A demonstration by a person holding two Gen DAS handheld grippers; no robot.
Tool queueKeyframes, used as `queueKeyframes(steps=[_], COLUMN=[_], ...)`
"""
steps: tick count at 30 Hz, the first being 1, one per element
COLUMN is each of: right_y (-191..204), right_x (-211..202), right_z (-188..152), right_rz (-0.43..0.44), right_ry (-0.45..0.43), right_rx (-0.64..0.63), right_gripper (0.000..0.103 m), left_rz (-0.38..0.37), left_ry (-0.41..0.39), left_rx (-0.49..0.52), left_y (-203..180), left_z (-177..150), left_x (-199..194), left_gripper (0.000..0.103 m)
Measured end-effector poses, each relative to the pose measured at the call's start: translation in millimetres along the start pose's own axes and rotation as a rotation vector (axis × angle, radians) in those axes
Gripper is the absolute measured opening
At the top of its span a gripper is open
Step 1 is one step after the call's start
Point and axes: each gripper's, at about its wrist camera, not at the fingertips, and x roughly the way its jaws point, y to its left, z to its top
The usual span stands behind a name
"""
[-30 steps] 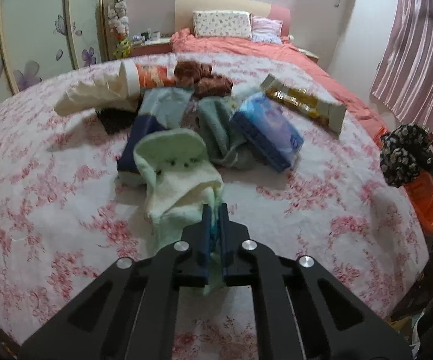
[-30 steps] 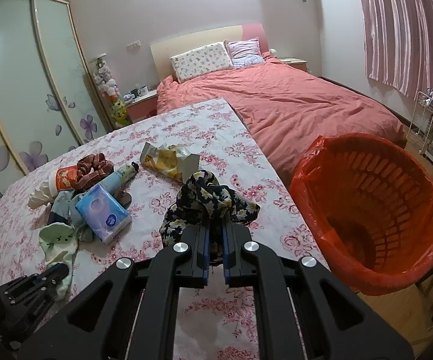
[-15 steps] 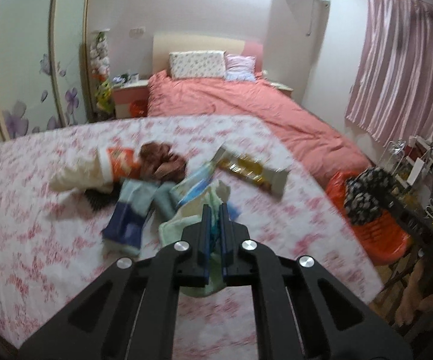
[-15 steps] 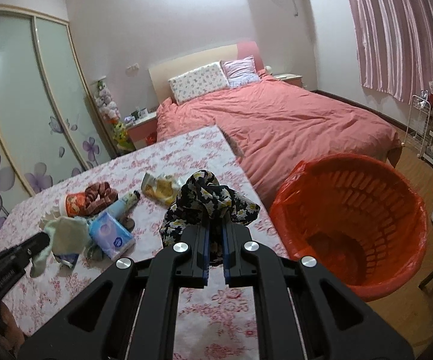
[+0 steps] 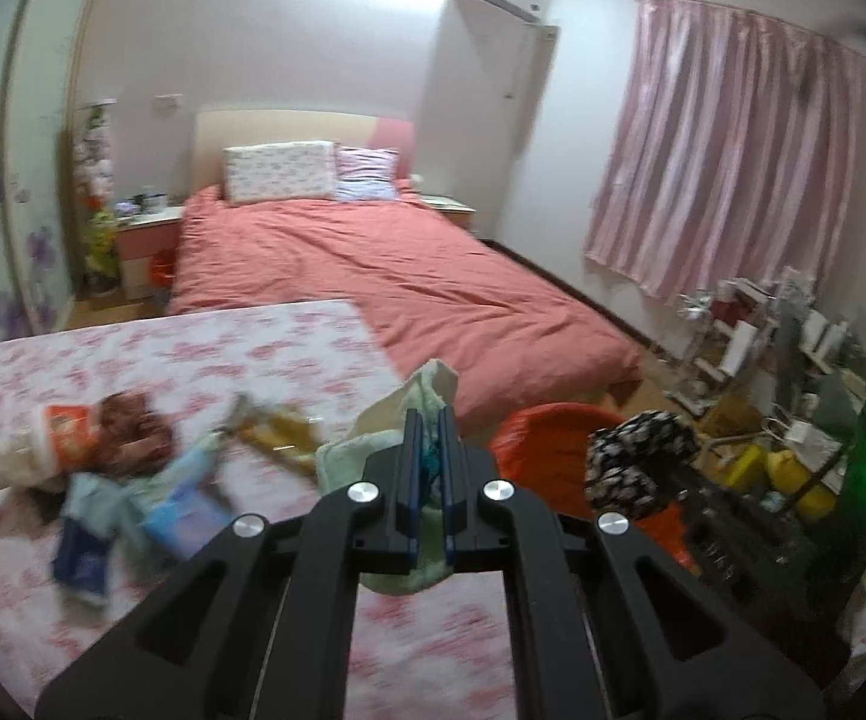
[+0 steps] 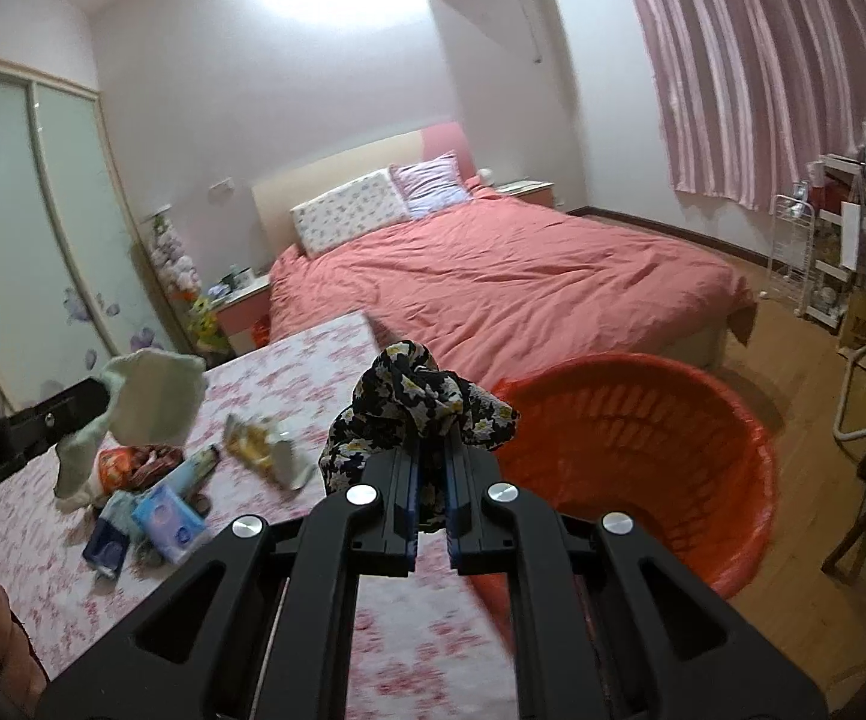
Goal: Collect trash
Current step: 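Carry both items over the orange basket and open both tools to drop them, then move both open tools back over the items on the bed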
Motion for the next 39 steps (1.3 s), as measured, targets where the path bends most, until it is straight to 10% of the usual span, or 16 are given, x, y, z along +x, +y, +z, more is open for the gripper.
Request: queueKeyframes(steps=[20,25,39], right_y=[-91,-99,-54], right_x=[43,47,23], right_z=[0,-5,6], right_rz=[-0.136,-0.136,-0.134], right_ry=[0.03,0.051,0.011], right_rx=[0.159,0.166,0.072], right_gripper=[0.01,0.034,0.053], left_rz=[-0.246,-0.18,0.124], left_ry=[0.167,0.204,0.145], left_rx=[0.086,0.068,0.056], left_y=[-115,-104,-11], left_z=[-10,-20,-32], left_x=[129,151,98], left_gripper=[0.01,0.04,0.074])
